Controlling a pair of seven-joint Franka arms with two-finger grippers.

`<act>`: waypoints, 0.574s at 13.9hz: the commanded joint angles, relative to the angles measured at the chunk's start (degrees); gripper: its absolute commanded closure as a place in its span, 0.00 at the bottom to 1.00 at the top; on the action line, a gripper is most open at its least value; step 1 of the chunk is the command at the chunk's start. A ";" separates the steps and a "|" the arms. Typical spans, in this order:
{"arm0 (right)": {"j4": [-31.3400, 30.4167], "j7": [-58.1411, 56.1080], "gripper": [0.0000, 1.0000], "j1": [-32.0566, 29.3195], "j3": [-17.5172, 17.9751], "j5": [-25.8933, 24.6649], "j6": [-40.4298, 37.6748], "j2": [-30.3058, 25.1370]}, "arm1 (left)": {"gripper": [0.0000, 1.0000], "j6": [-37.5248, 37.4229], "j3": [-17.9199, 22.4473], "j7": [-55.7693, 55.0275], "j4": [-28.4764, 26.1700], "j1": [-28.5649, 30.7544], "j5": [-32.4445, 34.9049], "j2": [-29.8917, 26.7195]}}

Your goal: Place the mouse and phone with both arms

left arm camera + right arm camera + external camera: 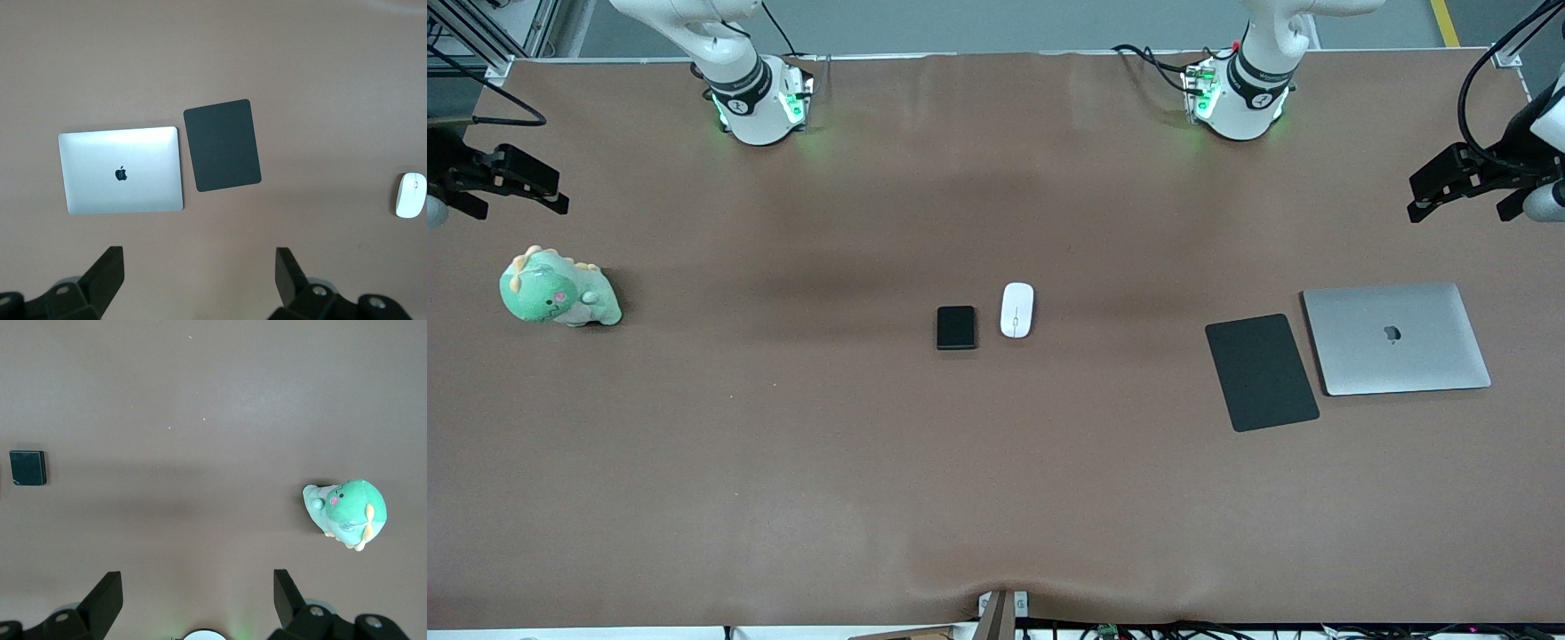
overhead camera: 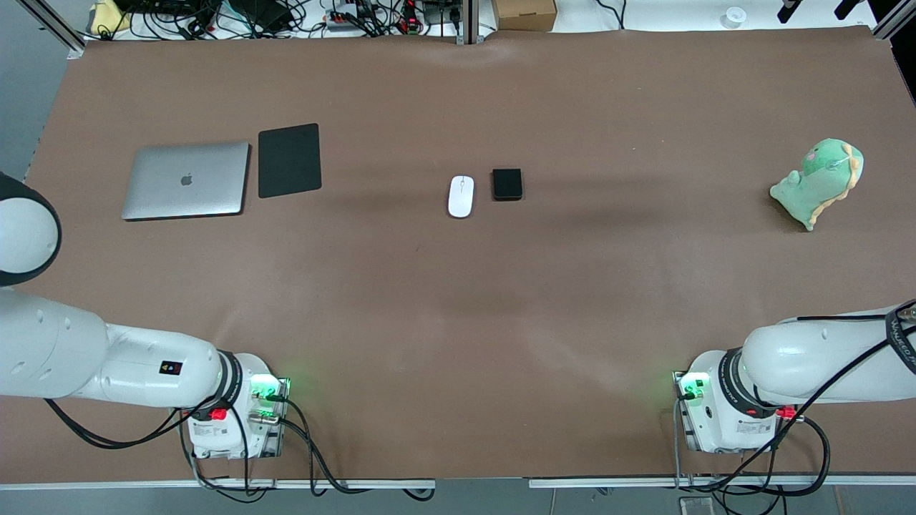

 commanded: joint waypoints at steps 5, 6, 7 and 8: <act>0.49 -0.62 0.00 -0.45 0.70 -1.05 -0.17 -0.12 | 0.00 -1.15 -0.30 -0.75 1.10 -0.28 0.79 0.73; 0.49 -0.62 0.00 -0.45 0.69 -1.13 -0.17 -0.04 | 0.00 -1.15 -0.30 -0.84 1.10 -0.37 0.45 0.81; 0.49 -0.62 0.00 -0.45 0.69 -1.05 -0.17 -0.04 | 0.00 -1.24 -0.56 -0.93 0.66 -0.46 0.36 1.08; 0.49 -0.62 0.00 -0.36 0.69 -1.05 -0.17 -0.04 | 0.00 -1.32 -2.13 -2.23 0.14 -0.46 0.27 1.17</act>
